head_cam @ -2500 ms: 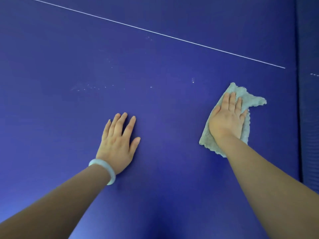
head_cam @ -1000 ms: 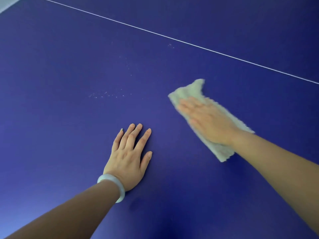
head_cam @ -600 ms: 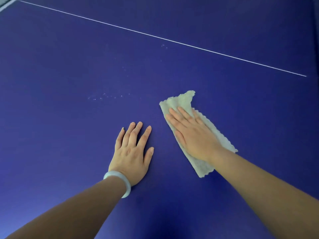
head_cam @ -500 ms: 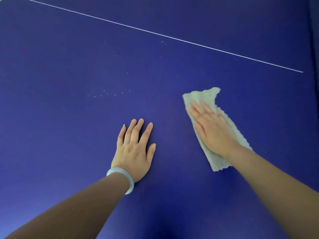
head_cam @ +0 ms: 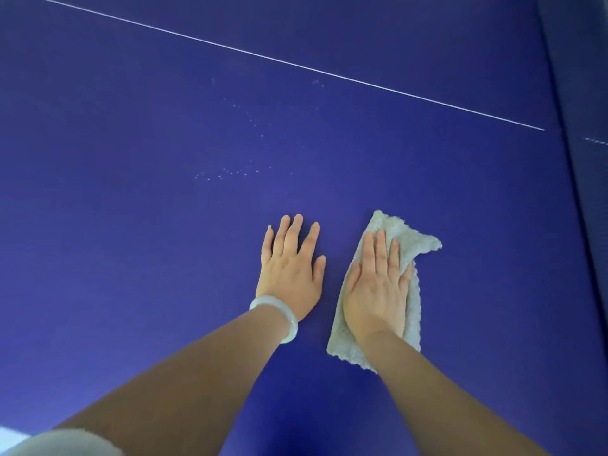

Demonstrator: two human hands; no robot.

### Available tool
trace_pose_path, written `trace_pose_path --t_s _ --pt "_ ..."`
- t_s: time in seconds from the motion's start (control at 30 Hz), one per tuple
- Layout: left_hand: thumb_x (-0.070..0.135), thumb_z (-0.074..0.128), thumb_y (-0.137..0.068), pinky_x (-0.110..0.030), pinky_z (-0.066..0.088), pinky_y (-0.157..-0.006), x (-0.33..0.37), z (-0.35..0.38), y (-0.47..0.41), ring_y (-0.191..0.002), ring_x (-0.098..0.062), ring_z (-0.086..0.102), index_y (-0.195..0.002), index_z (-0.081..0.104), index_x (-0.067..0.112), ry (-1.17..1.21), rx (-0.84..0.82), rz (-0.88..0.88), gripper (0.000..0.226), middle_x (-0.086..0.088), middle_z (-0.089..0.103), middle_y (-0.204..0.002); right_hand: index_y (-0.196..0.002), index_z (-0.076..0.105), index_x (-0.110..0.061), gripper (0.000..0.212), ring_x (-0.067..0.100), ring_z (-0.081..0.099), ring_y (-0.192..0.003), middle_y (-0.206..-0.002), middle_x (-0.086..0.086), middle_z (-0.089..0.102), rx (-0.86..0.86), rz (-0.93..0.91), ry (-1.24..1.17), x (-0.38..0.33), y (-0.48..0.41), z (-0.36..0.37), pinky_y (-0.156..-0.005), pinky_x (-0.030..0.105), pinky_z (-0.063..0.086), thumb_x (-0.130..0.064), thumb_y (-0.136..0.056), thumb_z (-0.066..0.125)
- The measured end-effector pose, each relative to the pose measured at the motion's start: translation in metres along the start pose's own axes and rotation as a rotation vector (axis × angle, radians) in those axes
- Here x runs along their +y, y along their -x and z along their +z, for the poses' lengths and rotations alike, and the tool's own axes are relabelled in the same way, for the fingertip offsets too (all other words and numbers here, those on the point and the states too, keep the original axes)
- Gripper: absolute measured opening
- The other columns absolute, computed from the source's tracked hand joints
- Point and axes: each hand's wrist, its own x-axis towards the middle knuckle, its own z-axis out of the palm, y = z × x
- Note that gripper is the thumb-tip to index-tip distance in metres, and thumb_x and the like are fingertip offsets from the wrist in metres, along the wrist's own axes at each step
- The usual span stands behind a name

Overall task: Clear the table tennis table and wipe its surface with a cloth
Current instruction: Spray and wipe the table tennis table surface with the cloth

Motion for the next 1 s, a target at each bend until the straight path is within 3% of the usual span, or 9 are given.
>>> trace_pose_path --t_s 0.07,0.13,0.27,0.47,0.73,1.0 --pt "0.036 0.036 -0.103 -0.036 -0.006 -0.123 -0.012 -0.006 0.003 -0.152 -0.020 0.002 -0.154 0.027 0.021 0.132 -0.012 0.062 0.054 -0.004 0.015 -0.164 -0.157 -0.003 -0.026 0.064 0.013 -0.012 -0.151 -0.164 -0.009 -0.008 0.010 -0.005 0.003 0.000 -0.001 -0.001 -0.123 0.046 -0.005 -0.040 -0.095 -0.005" --pt "0.037 0.037 -0.102 -0.029 -0.005 -0.122 -0.037 -0.016 0.016 -0.152 -0.019 0.006 -0.154 0.030 0.019 0.204 -0.027 0.119 0.056 -0.004 0.019 -0.163 -0.158 -0.002 -0.027 0.059 0.012 -0.013 -0.151 -0.164 -0.011 -0.008 0.000 0.003 0.000 -0.001 -0.001 -0.002 -0.123 0.046 -0.005 -0.038 -0.100 0.003" --pt "0.046 0.028 -0.098 -0.040 0.007 -0.123 -0.125 -0.035 0.050 -0.149 -0.028 0.020 -0.151 0.036 0.014 -0.017 -0.008 0.148 0.063 -0.011 0.029 -0.158 -0.158 -0.001 -0.029 0.057 0.009 -0.014 -0.150 -0.164 -0.014 -0.007 -0.010 0.039 -0.026 -0.003 0.000 -0.004 -0.123 0.044 -0.006 -0.036 -0.103 0.011" --pt "0.053 0.019 -0.099 -0.046 0.008 -0.123 -0.217 -0.061 0.053 -0.150 -0.029 0.018 -0.155 0.028 0.021 -0.212 -0.027 0.021 0.065 -0.012 0.025 -0.160 -0.157 0.005 -0.033 0.056 0.004 -0.012 -0.149 -0.163 -0.019 -0.004 -0.003 0.054 -0.049 -0.004 0.001 -0.004 -0.124 0.042 -0.003 -0.037 -0.103 0.016" --pt "0.051 0.018 -0.099 -0.052 0.015 -0.120 -0.223 -0.059 0.051 -0.149 -0.030 0.021 -0.155 0.028 0.022 -0.246 -0.005 0.022 0.064 -0.013 0.028 -0.158 -0.157 0.008 -0.034 0.054 0.004 -0.008 -0.150 -0.163 -0.019 0.000 0.019 0.104 -0.076 -0.007 0.001 -0.002 -0.124 0.041 -0.002 -0.035 -0.104 0.020" --pt "0.051 0.019 -0.099 -0.053 0.018 -0.120 -0.221 -0.060 0.052 -0.148 -0.031 0.023 -0.154 0.030 0.021 -0.260 -0.009 0.024 0.064 -0.013 0.030 -0.158 -0.158 0.003 -0.021 0.057 0.021 -0.006 -0.152 -0.166 -0.002 -0.001 0.092 0.427 -0.086 -0.035 -0.030 0.003 -0.122 0.053 -0.001 -0.032 -0.103 0.014"
